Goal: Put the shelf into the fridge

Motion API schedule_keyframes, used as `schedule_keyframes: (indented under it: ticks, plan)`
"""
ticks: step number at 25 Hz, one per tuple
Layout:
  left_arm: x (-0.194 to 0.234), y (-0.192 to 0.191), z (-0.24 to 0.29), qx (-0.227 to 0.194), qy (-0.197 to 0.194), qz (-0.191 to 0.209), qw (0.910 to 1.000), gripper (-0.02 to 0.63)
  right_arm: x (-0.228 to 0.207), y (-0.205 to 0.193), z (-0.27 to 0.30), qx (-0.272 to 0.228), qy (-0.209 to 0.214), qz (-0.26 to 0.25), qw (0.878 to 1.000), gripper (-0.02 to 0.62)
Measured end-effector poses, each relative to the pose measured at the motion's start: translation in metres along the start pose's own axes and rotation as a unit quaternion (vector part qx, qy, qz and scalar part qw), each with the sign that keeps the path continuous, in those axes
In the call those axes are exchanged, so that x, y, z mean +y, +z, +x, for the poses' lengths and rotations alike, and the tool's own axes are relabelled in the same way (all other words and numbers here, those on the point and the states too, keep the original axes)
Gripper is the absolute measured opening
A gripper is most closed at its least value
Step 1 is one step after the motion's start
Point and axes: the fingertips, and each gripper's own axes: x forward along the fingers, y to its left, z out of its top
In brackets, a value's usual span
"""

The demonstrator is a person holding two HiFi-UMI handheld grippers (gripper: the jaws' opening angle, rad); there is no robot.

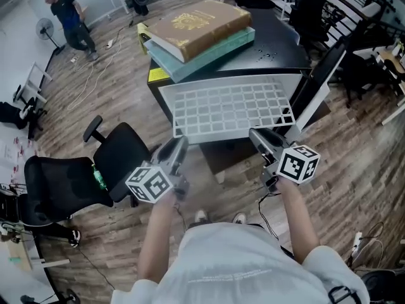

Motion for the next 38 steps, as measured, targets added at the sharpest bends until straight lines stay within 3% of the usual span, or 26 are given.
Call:
schedule_keyframes:
  ticks: [8, 22, 26, 29, 32, 38]
  plan:
    - [-0.003, 0.01, 0.001, -0.032, 0.024, -0.003, 0.9992, 0.118, 0.004, 0.008, 0.003, 0.023, 0.036, -0.002, 0.999, 0.11]
    - [0.013, 0.014, 0.02, -0.028, 0.06, -0.012, 0.9977, 0.118, -0.012, 0.014, 0.024, 0.036, -0.003, 0.008, 0.999, 0.12]
    - [0.016, 0.013, 0.027, -0.047, 0.076, -0.032, 0.9955, 0.115, -0.019, 0.017, 0.031, 0.04, -0.019, 0.012, 0.999, 0.126]
    - [0.009, 0.003, 0.036, -0.039, 0.056, -0.054, 0.9962, 0.092, -0.021, 0.018, 0.034, 0.038, -0.03, 0.015, 0.999, 0.132]
    - [-0.002, -0.001, 0.043, -0.039, 0.033, -0.051, 0.9974, 0.092, -0.022, 0.019, 0.036, 0.034, -0.038, 0.013, 0.999, 0.135]
    - [-0.007, 0.004, 0.058, -0.046, 0.031, -0.065, 0.9963, 0.092, -0.023, 0.021, 0.038, 0.023, -0.052, 0.015, 0.998, 0.135]
